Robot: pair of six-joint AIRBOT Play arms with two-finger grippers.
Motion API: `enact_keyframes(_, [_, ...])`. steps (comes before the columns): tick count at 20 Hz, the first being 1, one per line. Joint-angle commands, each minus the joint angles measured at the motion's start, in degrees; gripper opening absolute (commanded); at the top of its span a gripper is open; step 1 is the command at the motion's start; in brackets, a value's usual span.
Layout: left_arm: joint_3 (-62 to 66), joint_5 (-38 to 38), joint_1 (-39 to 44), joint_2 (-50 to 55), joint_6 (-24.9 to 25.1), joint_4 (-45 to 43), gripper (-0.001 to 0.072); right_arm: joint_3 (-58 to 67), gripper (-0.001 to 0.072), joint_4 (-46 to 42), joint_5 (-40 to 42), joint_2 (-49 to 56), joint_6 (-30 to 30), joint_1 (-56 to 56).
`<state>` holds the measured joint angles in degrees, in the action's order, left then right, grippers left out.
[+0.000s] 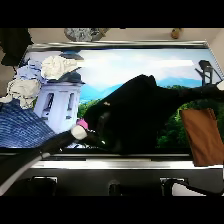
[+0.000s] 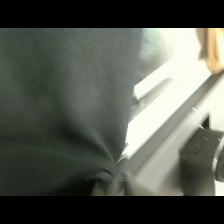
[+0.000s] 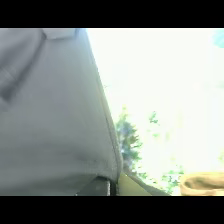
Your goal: Fold the shirts.
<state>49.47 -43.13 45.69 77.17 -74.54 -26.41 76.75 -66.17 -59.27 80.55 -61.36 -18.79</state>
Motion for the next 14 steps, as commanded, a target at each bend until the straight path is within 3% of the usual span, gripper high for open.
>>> enact_keyframes(1, [0.09, 10.01, 7.96, 2.01, -2.14, 4.57, 0.0469, 2.1, 0.0035, -1.79, -4.83, 0.94, -1.42, -1.62])
enact_keyframes(2, [0.35, 7.74, 4.96, 1.25, -1.6, 4.31, 0.0524, 2.1, 0.0079, -2.36, -6.43, 1.01, -1.4, -1.66])
enact_keyframes(4, [2.58, -1.7, -5.05, -1.49, 1.77, -0.22, 0.0538, 2.19, 0.0469, -2.62, -8.83, 0.46, -0.7, -1.66])
enact_keyframes(5, [4.48, -7.13, -11.17, -3.19, 1.7, -5.01, 0.0542, 2.23, 0.0531, -2.6, -10.21, -0.11, 0.85, -1.66])
enact_keyframes(7, [8.83, -15.3, -22.71, -5.7, 0.15, -15.5, 0.0687, 2.23, 0.0531, -2.54, -16.09, -1.18, 2.08, -1.66])
enact_keyframes(10, [12.85, -19.02, -34.73, -5.09, -0.46, -26.6, 0.0687, 0.39, 0.0541, -2.64, -27.89, -1.42, 4.76, -0.85])
enact_keyframes(12, [12.85, -19.93, -37.55, -2.19, -0.42, -26.6, 0.0686, -6.27, 0.0653, -1.97, -29.55, -3.21, 5.25, 0.92])
enact_keyframes(14, [12.92, -19.93, -36.83, 2.01, -0.15, -26.6, 0.0685, -15.72, 0.0693, -1.92, -29.35, -5.88, 5.84, 3.85])
